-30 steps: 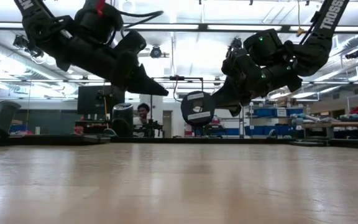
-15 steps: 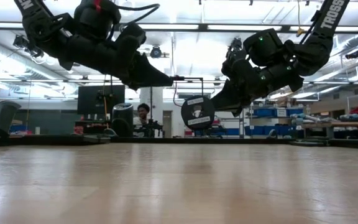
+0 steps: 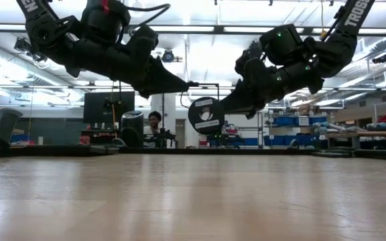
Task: Coil cords
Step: Coil the red wire onto the spool
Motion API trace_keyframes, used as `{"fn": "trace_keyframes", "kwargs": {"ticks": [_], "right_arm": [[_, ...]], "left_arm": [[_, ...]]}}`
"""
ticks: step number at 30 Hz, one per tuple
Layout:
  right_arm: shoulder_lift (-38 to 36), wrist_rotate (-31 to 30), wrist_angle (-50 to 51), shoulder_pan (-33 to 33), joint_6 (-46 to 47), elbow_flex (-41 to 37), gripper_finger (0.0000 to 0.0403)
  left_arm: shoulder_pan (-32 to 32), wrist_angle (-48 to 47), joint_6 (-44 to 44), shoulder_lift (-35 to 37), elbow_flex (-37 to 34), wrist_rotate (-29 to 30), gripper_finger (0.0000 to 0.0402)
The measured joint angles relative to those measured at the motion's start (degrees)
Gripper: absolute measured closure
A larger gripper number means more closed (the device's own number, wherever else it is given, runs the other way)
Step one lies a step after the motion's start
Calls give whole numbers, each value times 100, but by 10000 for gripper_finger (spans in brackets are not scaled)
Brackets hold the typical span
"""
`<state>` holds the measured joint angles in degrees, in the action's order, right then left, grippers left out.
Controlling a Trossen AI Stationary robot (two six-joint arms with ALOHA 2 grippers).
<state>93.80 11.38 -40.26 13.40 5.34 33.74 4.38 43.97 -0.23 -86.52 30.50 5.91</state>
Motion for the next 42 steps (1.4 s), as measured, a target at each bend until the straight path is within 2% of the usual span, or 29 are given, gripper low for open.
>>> {"fn": "trace_keyframes", "kwargs": {"ticks": [8,13,16,24,33,38,42], "right_arm": [[0,0,32,4,0,-1,403],[0,19,25,-19,2,-2,403],[0,19,23,-23,22,-2,403],[0,-3,19,-1,105,-2,403],[-11,23,-91,10,108,-4,403],[-21,22,-505,10,504,-7,403],[-22,-297,-648,-20,757,-7,403]], "left_arm": [[0,57,-4,-7,0,13,342],[0,41,2,-7,2,34,390],[0,4,3,-7,2,25,397],[0,-185,12,-7,2,-167,400],[4,-659,520,-5,2,-317,401],[0,-715,625,-4,2,-321,401],[-2,-782,627,-6,2,-321,401]]}}
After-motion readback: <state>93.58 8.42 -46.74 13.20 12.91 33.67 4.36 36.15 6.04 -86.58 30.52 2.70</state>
